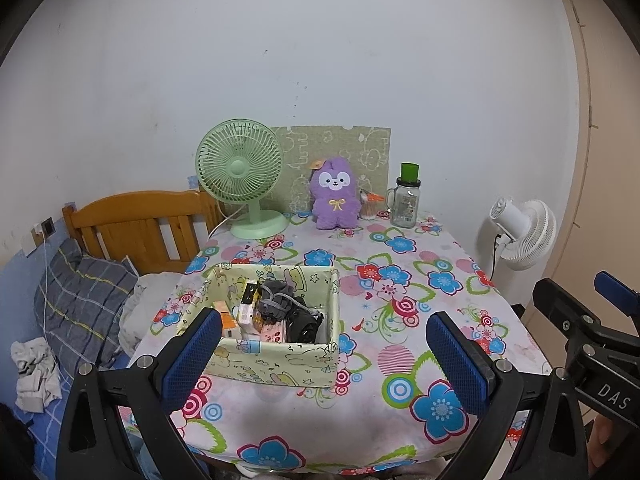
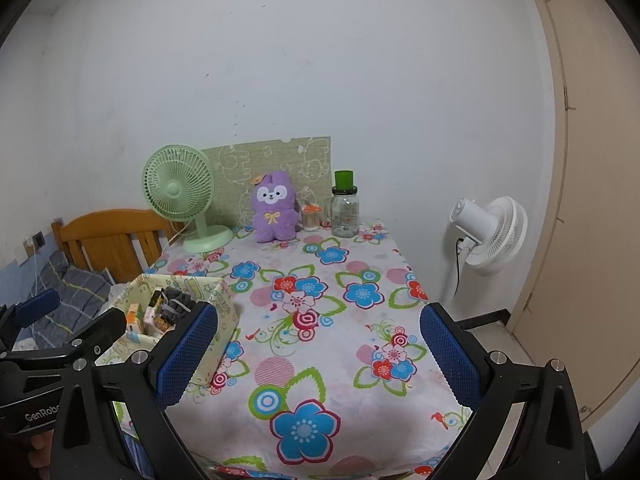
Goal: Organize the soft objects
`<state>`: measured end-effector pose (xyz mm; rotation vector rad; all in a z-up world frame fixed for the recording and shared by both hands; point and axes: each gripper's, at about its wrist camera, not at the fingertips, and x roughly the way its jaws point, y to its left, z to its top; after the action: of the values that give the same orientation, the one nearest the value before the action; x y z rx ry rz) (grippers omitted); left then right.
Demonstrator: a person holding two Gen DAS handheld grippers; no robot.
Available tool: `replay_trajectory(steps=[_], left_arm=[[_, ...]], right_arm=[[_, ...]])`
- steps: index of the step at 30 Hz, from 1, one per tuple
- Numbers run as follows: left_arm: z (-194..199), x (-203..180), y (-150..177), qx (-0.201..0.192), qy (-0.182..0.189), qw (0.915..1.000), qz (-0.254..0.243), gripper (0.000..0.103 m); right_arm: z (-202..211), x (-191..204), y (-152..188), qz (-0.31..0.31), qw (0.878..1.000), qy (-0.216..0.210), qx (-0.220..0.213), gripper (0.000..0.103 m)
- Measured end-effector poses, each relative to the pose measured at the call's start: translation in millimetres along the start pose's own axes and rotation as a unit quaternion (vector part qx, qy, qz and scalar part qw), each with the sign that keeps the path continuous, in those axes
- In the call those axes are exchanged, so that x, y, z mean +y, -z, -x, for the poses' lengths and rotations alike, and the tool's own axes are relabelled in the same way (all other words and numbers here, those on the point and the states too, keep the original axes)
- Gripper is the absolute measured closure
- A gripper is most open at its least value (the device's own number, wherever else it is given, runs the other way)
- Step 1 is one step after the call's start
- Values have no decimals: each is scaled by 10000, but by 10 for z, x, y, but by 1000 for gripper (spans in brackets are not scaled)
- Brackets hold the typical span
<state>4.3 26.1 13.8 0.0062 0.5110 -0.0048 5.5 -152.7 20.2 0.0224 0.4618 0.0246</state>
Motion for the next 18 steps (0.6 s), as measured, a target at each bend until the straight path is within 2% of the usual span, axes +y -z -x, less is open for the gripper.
replay_trajectory(steps=[18], left_arm=[[-7,2,-19,10,-10,10000,-5,0]], right_arm=[[2,-14,0,27,10000,15,1,1]])
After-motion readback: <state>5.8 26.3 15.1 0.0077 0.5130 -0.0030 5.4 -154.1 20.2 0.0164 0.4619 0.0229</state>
